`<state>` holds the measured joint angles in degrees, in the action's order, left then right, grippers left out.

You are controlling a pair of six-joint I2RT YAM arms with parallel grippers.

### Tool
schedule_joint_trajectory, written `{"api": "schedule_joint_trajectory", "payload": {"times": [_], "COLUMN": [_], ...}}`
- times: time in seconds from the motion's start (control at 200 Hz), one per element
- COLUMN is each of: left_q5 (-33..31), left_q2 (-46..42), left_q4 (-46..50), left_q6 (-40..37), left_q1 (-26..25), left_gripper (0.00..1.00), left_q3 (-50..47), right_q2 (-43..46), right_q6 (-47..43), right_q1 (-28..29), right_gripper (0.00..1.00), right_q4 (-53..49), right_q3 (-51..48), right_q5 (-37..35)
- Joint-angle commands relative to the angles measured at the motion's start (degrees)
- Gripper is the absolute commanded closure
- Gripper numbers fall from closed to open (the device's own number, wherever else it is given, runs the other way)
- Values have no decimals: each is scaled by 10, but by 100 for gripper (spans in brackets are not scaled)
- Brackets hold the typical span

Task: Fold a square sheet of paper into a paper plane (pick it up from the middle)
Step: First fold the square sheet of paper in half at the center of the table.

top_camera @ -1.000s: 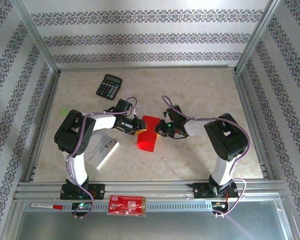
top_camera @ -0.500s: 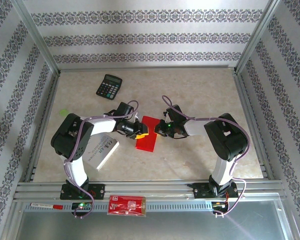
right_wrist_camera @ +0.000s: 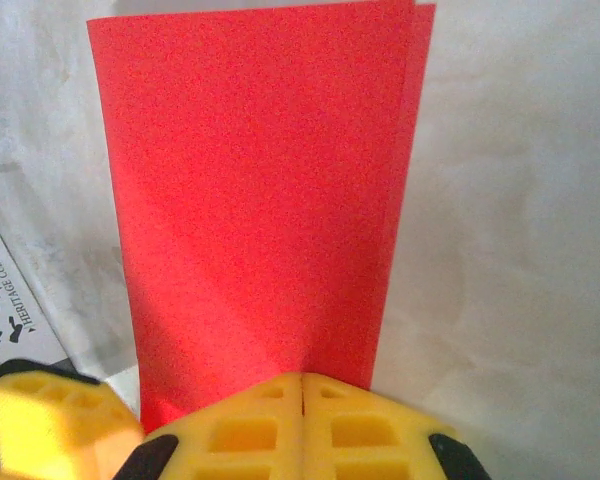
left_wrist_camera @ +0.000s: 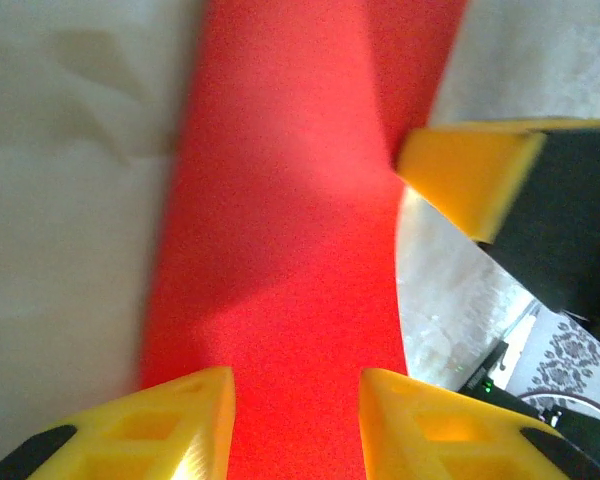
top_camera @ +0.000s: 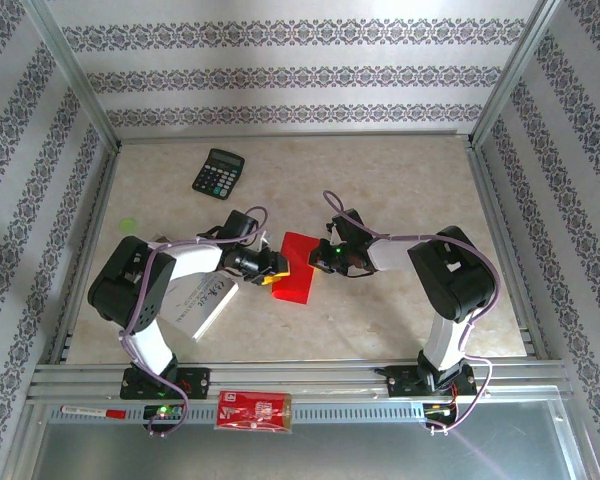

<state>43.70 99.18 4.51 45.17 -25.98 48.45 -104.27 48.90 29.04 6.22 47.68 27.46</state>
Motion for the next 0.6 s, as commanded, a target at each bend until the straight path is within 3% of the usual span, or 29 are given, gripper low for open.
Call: {"api": "schedule_joint_trajectory", "payload": {"times": [0.0,0.28,0.48,0.595], "left_q5": [28,-6,-27,-5], "left_q2": [-9,31,4,-35], "left_q4": [-39,23,54,28], "left_q6": [32,-1,-23,-11], "left_q1": [-19,-13,13,12], "left_gripper": [62,62,63,62], "left_q3": [-1,-10,-43,-50], "right_q2": [-41,-39,-38,-37], "right_q6": [-15,-17,-17,-17], "right_q1": [-2,-2,-4,-4], "right_gripper": [100,100,100,100], "right_q4": [-96,-95,-94,-95], "right_q3": [-22,-26,-31,-31], "right_q5": [-77,-79,-80,-80]}}
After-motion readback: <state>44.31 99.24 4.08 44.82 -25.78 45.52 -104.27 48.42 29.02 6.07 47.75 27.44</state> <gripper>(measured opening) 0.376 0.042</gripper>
